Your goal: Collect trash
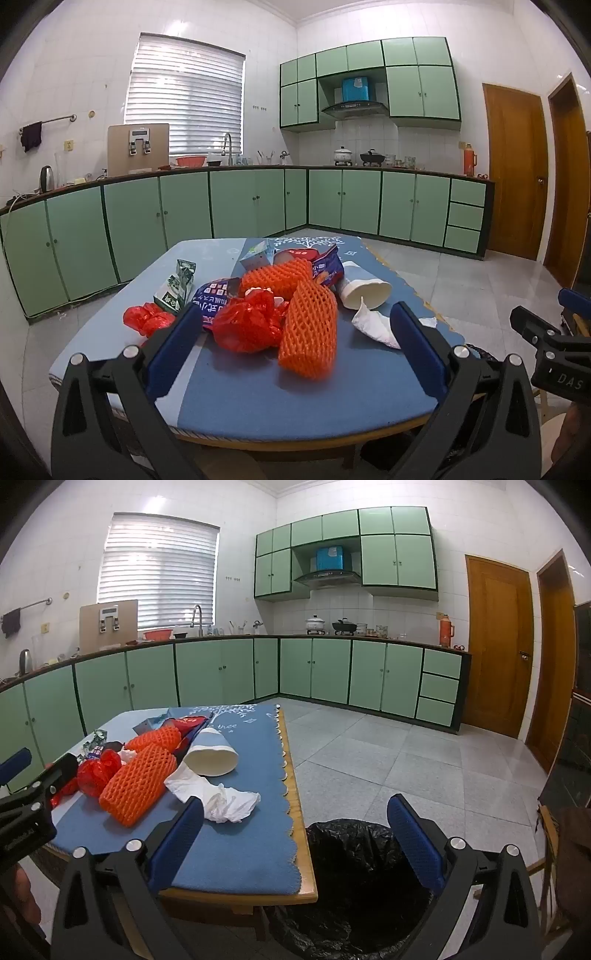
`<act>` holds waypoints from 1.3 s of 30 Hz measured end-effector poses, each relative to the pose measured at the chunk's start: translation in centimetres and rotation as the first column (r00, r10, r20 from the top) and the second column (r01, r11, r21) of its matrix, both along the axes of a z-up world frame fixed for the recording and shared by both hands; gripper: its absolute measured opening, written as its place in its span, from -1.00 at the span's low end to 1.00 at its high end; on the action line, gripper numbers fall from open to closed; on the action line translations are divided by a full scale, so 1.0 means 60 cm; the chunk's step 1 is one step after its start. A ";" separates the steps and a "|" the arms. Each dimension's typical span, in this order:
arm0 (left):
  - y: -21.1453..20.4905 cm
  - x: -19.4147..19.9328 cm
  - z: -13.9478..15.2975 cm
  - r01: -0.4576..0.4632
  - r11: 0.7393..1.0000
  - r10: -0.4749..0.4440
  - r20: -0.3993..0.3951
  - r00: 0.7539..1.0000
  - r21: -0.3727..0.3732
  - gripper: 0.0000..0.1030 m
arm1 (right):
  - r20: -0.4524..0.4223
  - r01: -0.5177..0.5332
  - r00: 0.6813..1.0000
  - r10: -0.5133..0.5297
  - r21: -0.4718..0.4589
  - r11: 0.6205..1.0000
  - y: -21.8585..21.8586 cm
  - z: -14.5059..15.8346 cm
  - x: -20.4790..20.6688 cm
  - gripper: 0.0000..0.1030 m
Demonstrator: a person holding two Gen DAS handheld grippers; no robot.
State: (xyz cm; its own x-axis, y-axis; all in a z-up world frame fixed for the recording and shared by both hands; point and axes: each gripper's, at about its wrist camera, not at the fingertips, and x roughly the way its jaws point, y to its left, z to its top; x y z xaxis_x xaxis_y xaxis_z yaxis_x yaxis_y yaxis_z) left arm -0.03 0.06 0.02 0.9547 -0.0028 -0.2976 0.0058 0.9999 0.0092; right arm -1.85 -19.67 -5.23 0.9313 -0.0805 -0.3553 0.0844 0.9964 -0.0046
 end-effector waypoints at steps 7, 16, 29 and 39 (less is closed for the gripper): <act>0.001 0.003 -0.001 -0.003 1.000 0.003 0.002 1.000 0.012 0.91 | 0.000 0.002 1.000 -0.002 0.000 1.000 0.000 -0.001 0.001 0.89; -0.002 -0.005 -0.003 -0.004 1.000 0.004 0.011 1.000 0.011 0.91 | 0.002 0.000 1.000 0.000 0.003 1.000 0.000 -0.001 0.001 0.89; 0.000 -0.004 -0.001 -0.006 1.000 0.006 0.007 1.000 0.012 0.91 | 0.001 0.000 1.000 0.000 0.006 1.000 0.000 -0.002 0.002 0.89; 0.001 -0.004 -0.002 -0.005 1.000 0.005 0.006 1.000 0.011 0.91 | 0.000 0.000 1.000 0.000 0.006 1.000 -0.001 -0.003 0.003 0.89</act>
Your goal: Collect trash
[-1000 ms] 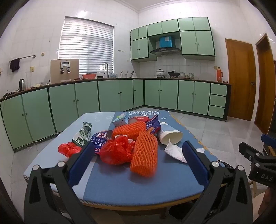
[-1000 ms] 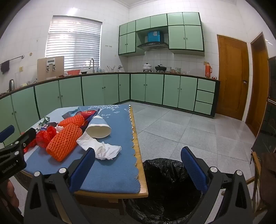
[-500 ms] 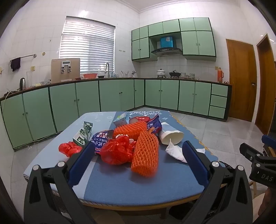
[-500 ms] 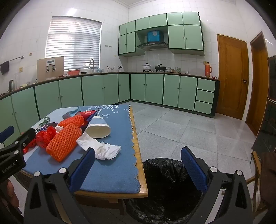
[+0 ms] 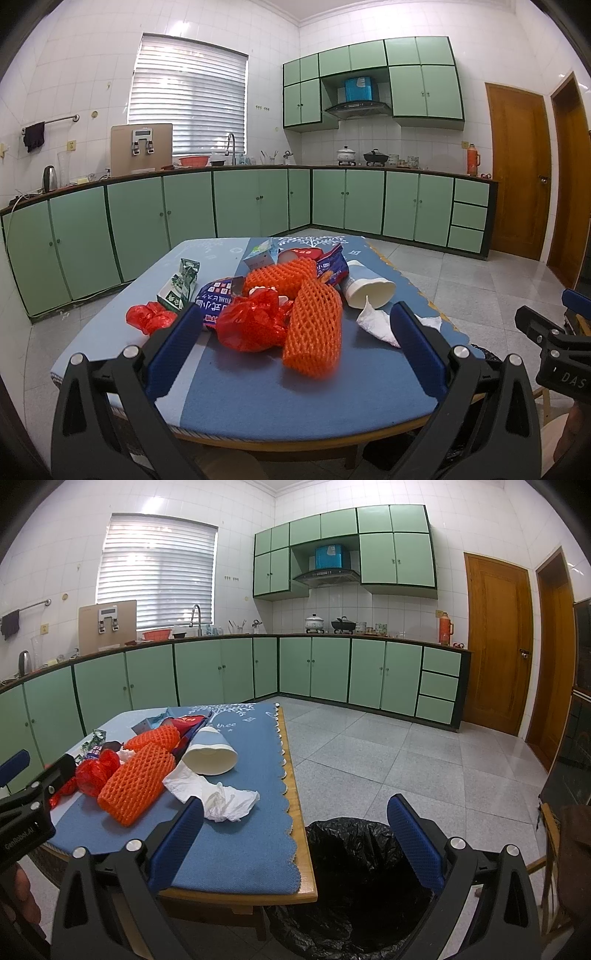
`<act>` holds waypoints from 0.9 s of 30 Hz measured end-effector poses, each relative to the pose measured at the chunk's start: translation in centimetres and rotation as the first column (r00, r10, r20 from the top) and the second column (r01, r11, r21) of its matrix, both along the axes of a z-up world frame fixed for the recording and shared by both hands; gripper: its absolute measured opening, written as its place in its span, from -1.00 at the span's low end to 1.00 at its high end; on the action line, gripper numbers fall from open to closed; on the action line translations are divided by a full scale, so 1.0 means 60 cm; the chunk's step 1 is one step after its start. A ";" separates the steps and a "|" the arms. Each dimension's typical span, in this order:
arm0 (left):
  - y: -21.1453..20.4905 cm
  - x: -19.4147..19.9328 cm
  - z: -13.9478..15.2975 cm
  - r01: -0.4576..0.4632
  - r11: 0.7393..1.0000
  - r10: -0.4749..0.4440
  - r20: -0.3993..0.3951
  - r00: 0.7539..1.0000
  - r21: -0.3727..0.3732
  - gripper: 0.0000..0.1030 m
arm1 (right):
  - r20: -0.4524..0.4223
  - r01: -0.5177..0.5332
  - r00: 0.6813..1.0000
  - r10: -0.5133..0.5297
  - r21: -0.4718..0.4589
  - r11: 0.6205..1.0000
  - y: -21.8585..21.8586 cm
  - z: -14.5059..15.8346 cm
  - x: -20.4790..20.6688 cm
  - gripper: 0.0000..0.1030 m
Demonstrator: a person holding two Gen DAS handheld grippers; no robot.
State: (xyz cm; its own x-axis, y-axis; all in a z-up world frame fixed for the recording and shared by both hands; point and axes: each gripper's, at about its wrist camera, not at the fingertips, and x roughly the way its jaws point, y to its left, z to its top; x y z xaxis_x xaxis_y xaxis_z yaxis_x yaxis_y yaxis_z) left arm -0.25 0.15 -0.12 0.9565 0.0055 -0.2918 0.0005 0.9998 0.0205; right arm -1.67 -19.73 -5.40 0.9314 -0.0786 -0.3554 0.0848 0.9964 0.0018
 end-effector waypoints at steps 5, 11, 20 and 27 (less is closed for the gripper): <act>0.000 0.000 0.000 0.000 1.000 0.000 0.000 1.000 0.000 0.91 | -0.001 0.000 1.000 0.000 0.000 1.000 -0.001 0.000 0.000 0.89; 0.001 0.000 0.000 0.000 1.000 0.000 0.001 1.000 0.000 0.91 | 0.000 0.000 1.000 0.000 0.000 1.000 -0.001 0.000 0.000 0.89; 0.001 0.000 0.000 -0.001 1.000 0.001 0.000 1.000 0.000 0.91 | 0.000 0.000 1.000 0.000 0.001 1.000 0.000 0.000 0.001 0.89; 0.001 0.001 0.000 -0.001 1.000 0.001 -0.001 1.000 0.000 0.91 | -0.001 0.000 1.000 0.000 0.001 1.000 -0.001 -0.002 0.002 0.89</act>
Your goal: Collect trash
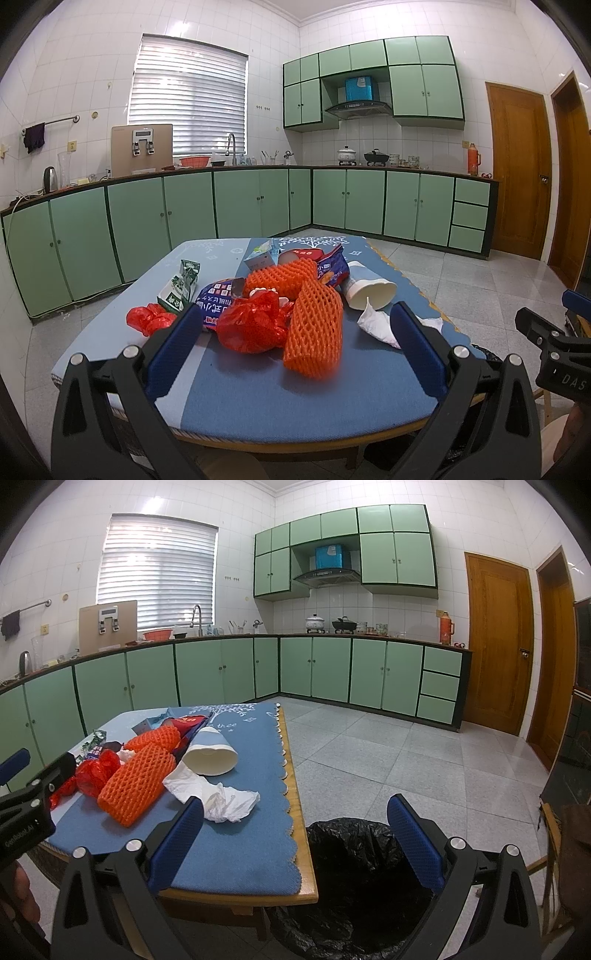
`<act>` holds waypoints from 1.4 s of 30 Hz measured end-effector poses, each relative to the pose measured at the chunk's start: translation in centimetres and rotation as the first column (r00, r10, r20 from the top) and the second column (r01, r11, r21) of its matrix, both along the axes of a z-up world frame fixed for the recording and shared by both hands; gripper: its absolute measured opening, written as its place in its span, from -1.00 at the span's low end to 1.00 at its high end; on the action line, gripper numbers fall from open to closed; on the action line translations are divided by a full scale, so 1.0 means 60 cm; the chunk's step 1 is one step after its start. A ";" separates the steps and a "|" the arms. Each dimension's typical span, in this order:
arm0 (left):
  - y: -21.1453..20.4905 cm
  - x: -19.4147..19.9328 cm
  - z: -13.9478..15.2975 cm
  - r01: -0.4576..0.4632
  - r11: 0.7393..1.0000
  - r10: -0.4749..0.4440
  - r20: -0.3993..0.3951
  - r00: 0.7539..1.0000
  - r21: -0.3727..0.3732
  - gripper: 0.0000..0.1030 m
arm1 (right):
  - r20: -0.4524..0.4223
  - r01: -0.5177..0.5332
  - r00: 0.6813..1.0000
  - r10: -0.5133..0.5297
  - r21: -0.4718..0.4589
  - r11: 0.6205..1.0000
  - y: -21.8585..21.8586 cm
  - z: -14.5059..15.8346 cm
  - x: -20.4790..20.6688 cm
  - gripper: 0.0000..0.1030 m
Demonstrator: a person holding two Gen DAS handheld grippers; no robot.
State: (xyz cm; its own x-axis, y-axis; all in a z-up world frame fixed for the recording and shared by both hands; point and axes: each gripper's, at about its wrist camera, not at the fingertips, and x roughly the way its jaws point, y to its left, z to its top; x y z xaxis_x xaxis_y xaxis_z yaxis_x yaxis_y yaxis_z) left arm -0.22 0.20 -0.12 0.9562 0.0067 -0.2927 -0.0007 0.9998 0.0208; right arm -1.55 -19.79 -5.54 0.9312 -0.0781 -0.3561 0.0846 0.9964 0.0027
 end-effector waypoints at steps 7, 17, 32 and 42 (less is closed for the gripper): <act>0.001 0.001 -0.001 -0.001 1.000 0.001 0.000 1.000 0.000 0.91 | 0.001 -0.003 1.000 0.003 -0.003 1.000 0.003 0.007 -0.002 0.89; 0.003 0.001 -0.001 0.000 1.000 0.000 -0.001 1.000 0.000 0.91 | 0.000 -0.005 1.000 0.005 -0.003 1.000 0.005 0.003 0.000 0.89; 0.007 0.003 0.000 0.001 1.000 -0.001 -0.004 1.000 0.001 0.91 | 0.001 -0.007 1.000 0.007 -0.001 1.000 0.007 0.001 0.006 0.89; 0.020 0.019 -0.017 -0.015 1.000 0.015 -0.011 1.000 0.001 0.91 | -0.003 -0.025 1.000 0.025 0.006 1.000 0.013 -0.006 0.021 0.89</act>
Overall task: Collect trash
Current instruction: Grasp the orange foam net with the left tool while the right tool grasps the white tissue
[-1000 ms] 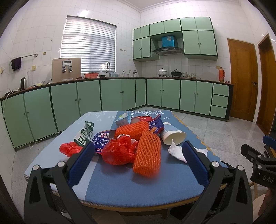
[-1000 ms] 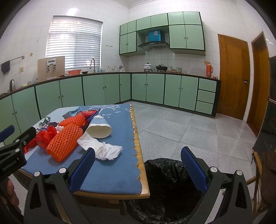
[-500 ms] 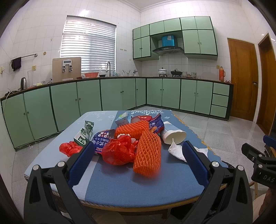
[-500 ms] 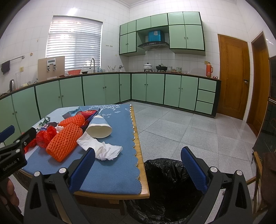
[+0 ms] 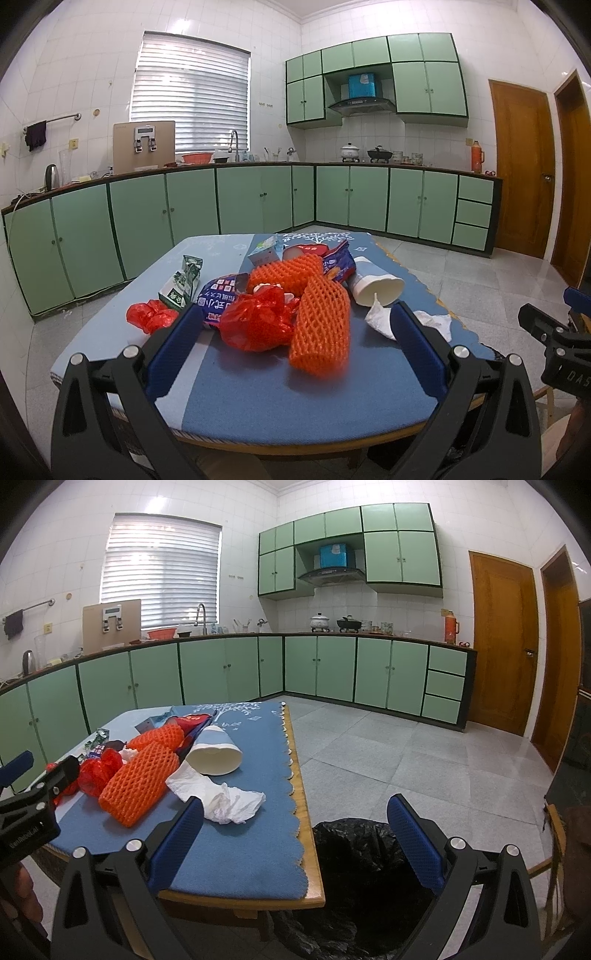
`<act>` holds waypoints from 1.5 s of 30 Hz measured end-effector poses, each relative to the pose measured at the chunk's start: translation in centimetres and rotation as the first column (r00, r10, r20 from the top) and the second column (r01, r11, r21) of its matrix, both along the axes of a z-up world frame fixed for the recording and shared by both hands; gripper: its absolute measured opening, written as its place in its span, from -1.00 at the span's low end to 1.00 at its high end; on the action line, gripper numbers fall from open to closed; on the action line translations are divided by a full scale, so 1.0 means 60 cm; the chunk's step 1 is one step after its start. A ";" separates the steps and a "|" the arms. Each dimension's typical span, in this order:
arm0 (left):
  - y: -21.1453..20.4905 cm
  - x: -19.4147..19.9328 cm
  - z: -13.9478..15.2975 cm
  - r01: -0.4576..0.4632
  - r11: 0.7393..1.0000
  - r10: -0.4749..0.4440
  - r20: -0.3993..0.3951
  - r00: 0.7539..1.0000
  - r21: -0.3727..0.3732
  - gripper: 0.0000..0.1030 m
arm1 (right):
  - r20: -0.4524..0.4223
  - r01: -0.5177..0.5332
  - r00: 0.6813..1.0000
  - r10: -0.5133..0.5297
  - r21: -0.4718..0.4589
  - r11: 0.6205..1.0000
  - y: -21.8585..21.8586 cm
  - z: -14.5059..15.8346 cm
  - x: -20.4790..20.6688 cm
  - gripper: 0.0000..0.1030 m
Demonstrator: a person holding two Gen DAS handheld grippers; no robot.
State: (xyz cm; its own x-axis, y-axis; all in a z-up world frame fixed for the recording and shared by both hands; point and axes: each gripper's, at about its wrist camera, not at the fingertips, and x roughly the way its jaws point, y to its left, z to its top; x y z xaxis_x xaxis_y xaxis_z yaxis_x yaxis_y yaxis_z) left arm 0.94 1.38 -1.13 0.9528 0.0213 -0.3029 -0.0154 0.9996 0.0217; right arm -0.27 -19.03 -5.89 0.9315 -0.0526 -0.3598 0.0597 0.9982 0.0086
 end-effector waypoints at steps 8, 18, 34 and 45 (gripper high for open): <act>0.036 0.036 -0.038 -0.061 0.998 0.061 -0.032 0.998 0.001 0.91 | -0.048 -0.056 0.997 0.057 0.023 0.998 0.014 -0.038 0.073 0.89; 0.049 0.063 -0.072 -0.045 0.999 0.044 -0.090 0.995 -0.006 0.91 | -0.149 -0.116 0.982 0.116 0.011 0.993 0.050 -0.091 0.168 0.86; 0.017 0.070 -0.083 0.036 0.999 -0.040 -0.124 0.991 -0.035 0.87 | -0.196 -0.263 0.944 0.265 0.038 0.964 0.063 -0.108 0.179 -0.76; -0.017 0.091 -0.098 0.093 0.994 -0.101 -0.169 0.980 -0.052 0.01 | -0.157 -0.196 0.968 0.198 0.026 0.980 0.022 -0.093 0.152 -0.77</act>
State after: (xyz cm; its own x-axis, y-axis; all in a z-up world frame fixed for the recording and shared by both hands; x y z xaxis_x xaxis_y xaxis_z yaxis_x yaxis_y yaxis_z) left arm 6.42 0.37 -7.00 0.8837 -0.0853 -0.4601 0.0818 0.9963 -0.0276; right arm 8.88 -17.72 -11.44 0.8547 0.1303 -0.5026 -0.1364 0.9903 0.0248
